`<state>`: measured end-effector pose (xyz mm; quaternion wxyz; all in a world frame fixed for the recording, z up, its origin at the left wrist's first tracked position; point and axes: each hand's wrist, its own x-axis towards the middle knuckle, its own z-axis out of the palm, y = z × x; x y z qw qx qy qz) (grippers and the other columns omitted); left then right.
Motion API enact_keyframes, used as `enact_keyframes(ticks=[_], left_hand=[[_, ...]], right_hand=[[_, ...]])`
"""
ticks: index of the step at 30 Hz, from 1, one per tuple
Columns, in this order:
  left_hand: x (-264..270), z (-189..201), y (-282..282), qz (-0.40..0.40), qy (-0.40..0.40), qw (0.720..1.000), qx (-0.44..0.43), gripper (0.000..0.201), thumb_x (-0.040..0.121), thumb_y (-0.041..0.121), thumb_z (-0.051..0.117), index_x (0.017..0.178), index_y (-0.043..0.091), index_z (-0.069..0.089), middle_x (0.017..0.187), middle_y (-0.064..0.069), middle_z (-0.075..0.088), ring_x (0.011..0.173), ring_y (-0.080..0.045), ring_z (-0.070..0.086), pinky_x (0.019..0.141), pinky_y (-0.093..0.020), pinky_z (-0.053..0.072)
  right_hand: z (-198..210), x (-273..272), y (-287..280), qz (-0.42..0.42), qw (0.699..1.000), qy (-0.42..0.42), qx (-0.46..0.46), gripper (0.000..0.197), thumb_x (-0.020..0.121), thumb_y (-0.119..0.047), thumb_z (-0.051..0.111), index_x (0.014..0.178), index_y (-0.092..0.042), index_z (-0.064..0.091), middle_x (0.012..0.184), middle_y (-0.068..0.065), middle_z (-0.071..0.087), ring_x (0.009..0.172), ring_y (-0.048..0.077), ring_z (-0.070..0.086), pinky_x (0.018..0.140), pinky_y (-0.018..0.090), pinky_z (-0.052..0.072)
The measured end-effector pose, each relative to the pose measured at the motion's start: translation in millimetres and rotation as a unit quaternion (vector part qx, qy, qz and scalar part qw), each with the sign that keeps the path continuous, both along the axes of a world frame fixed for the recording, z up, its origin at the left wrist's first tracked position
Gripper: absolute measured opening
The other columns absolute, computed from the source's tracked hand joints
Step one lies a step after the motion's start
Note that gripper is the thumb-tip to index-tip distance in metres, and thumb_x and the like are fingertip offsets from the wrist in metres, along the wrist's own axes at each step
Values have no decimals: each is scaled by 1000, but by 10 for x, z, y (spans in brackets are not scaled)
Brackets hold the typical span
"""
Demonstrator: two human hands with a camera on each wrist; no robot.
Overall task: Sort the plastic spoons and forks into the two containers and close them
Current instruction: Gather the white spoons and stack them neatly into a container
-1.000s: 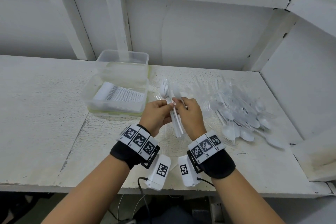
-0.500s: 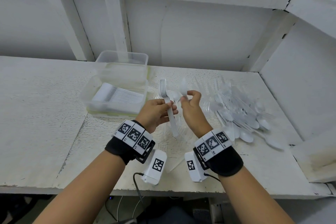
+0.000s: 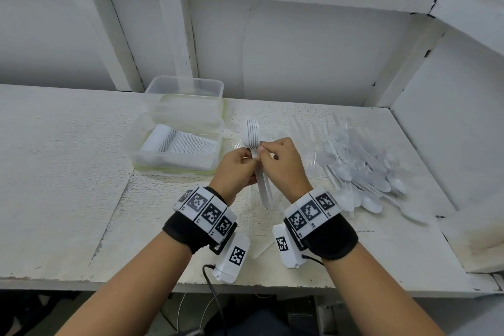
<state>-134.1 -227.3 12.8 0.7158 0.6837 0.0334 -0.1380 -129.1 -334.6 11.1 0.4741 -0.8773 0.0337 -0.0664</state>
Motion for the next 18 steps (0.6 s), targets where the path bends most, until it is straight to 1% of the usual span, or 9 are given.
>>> enact_keyframes(ticks=[2, 4, 5, 7, 9, 11, 14, 15, 18], left_hand=[[-12, 16, 21, -11, 1, 1000, -6, 17, 93, 1, 48, 80, 8, 56, 72, -6, 64, 66, -14, 64, 72, -28, 57], [-16, 39, 49, -17, 7, 1000, -20, 23, 95, 3, 46, 75, 11, 54, 70, -4, 63, 68, -15, 65, 74, -30, 56], [-13, 44, 64, -21, 10, 999, -25, 25, 96, 4, 45, 73, 12, 52, 71, -4, 62, 71, -18, 65, 76, -33, 55], [-1, 54, 96, -35, 18, 999, -18, 22, 98, 8, 43, 78, 13, 50, 79, -6, 61, 76, -22, 63, 80, -38, 54], [20, 58, 142, -52, 17, 998, 23, 16, 99, 13, 41, 89, 16, 53, 81, -5, 57, 73, -19, 59, 75, -35, 53], [72, 70, 221, -68, -9, 992, 101, 16, 99, 18, 40, 101, 18, 56, 79, -2, 54, 69, -14, 54, 67, -28, 48], [179, 128, 404, -125, -73, 958, 246, 19, 99, 21, 40, 108, 17, 56, 77, 3, 54, 66, -10, 49, 63, -24, 42], [211, 150, 467, -149, -93, 939, 294, 17, 99, 22, 40, 107, 17, 55, 77, 5, 55, 66, -8, 49, 62, -22, 41], [267, 194, 621, -193, -106, 899, 377, 19, 97, 24, 45, 116, 19, 43, 78, 10, 58, 68, -8, 52, 62, -20, 42]], right_hand=[[-4, 13, 27, 8, 999, 9, 30, 25, 94, -19, 49, 108, -6, 64, 101, 0, 42, 100, 16, 50, 80, 22, 39], [14, 15, 44, 2, 994, 29, 108, 19, 95, -21, 49, 100, -4, 56, 93, -2, 44, 96, 20, 55, 78, 27, 50], [35, 5, 45, 2, 989, 42, 143, 18, 95, -23, 49, 98, -5, 51, 89, -4, 45, 90, 19, 56, 73, 19, 51], [87, -20, 37, 21, 982, 75, 170, 21, 96, -28, 48, 100, -8, 45, 88, -6, 45, 81, 6, 52, 57, 0, 41], [115, -27, -6, 46, 981, 93, 163, 19, 97, -32, 45, 102, -14, 46, 98, -4, 45, 85, 3, 48, 58, 0, 37], [129, -26, -47, 70, 990, 69, 99, 16, 98, -28, 42, 103, -18, 54, 107, -1, 42, 93, 6, 46, 66, 3, 34], [97, -27, -101, 26, 997, -73, -20, 14, 96, -24, 46, 96, -17, 58, 100, 2, 48, 80, 2, 45, 69, 9, 33], [98, -34, -108, 15, 989, -138, -53, 12, 93, -25, 50, 95, -15, 56, 97, 2, 49, 79, 4, 45, 72, 13, 34], [39, -34, -89, 74, 936, -259, -228, 34, 85, -37, 50, 106, -13, 61, 104, 7, 55, 94, 17, 49, 75, 30, 41]])
